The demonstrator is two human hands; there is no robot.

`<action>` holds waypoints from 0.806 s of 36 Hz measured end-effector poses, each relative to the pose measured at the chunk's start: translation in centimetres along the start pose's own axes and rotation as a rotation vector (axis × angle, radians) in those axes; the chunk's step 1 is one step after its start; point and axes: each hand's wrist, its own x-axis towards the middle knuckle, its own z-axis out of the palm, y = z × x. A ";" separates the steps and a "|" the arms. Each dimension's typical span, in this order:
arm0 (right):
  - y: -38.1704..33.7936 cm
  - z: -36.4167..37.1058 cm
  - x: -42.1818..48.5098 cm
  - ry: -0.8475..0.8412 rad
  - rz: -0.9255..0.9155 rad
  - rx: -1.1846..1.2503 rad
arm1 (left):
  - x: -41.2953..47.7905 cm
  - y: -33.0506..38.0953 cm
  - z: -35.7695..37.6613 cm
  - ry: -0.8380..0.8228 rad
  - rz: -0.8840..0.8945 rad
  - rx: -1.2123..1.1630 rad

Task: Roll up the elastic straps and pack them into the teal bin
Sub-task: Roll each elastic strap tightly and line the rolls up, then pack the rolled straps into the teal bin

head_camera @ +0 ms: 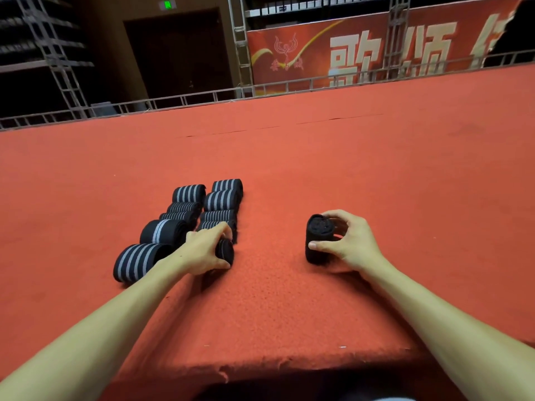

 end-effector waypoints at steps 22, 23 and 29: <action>0.2 -11.3 -5.7 0.130 0.011 -0.031 | -0.2 18.2 2.1 0.092 0.095 -0.546; 0.3 -12.0 -6.0 0.144 0.008 -0.034 | -0.2 19.4 2.1 0.091 0.090 -0.596; 0.5 -16.4 -8.5 0.222 -0.008 -0.053 | -0.1 26.1 3.2 0.033 0.040 -0.779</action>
